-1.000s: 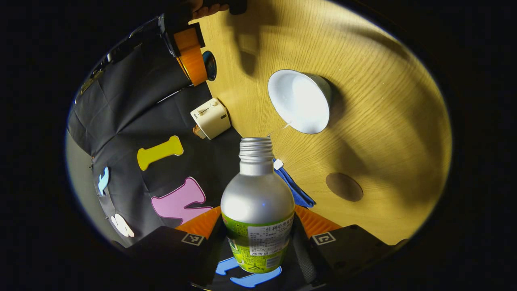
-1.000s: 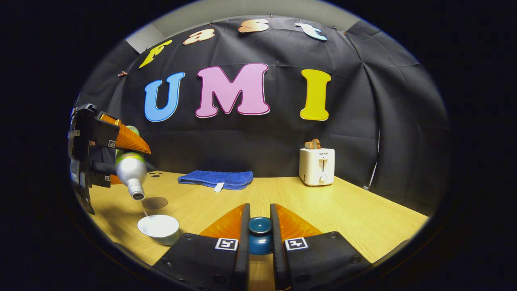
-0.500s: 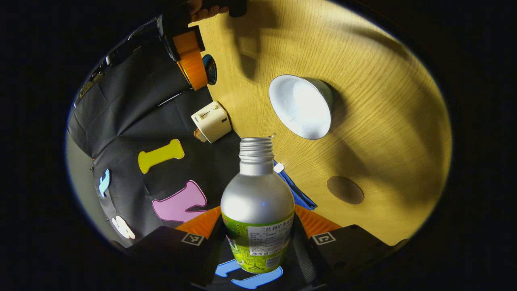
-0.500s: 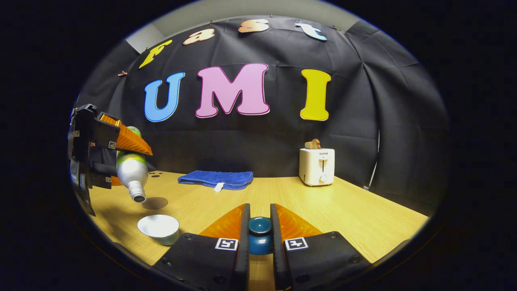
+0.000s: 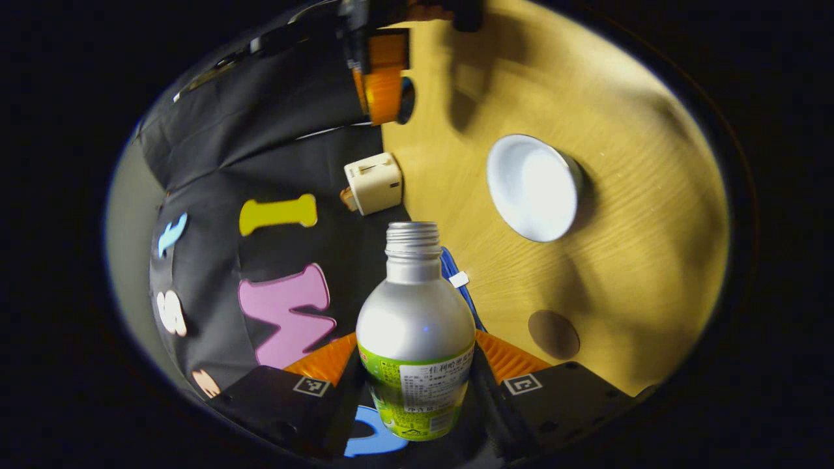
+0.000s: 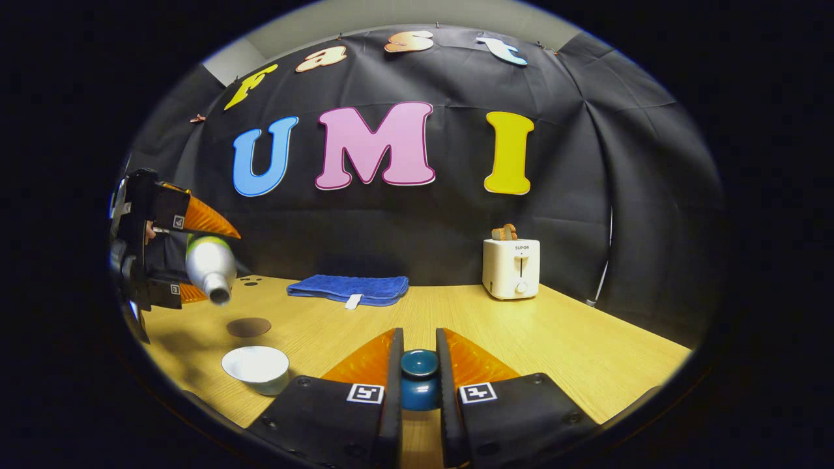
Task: Open the teacup lid with one hand, grasp the water bottle and pour water into the teacup with the other hand; after pouring, place the water bottle on the coaster and then close the teacup lid.
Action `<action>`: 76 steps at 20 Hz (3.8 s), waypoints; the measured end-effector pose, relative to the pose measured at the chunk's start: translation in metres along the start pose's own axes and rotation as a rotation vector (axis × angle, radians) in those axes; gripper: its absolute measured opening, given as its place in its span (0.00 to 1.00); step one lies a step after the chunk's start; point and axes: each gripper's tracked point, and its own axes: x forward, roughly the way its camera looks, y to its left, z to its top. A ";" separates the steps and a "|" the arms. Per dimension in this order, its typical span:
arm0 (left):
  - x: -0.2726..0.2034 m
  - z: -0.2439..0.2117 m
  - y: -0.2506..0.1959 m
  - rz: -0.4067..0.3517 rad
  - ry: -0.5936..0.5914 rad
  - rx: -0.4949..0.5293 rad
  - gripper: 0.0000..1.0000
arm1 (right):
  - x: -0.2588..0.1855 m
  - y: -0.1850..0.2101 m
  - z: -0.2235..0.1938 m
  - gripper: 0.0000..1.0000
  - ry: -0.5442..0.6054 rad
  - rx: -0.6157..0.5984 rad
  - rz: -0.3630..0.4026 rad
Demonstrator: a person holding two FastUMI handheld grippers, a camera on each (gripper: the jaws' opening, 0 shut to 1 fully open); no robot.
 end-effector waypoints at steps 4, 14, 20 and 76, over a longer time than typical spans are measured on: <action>-0.015 -0.011 0.025 0.130 0.010 -0.436 0.81 | 0.000 0.000 0.000 0.27 0.000 0.000 0.000; 0.030 -0.092 0.007 0.303 -0.068 -1.764 0.80 | 0.000 0.000 0.001 0.27 0.001 0.000 0.000; 0.075 -0.110 -0.049 0.263 0.029 -1.819 0.82 | 0.000 0.000 0.001 0.27 0.000 -0.001 0.001; -0.065 -0.070 -0.077 0.261 0.069 -1.753 0.95 | -0.003 0.172 -0.028 0.54 0.159 -0.027 0.295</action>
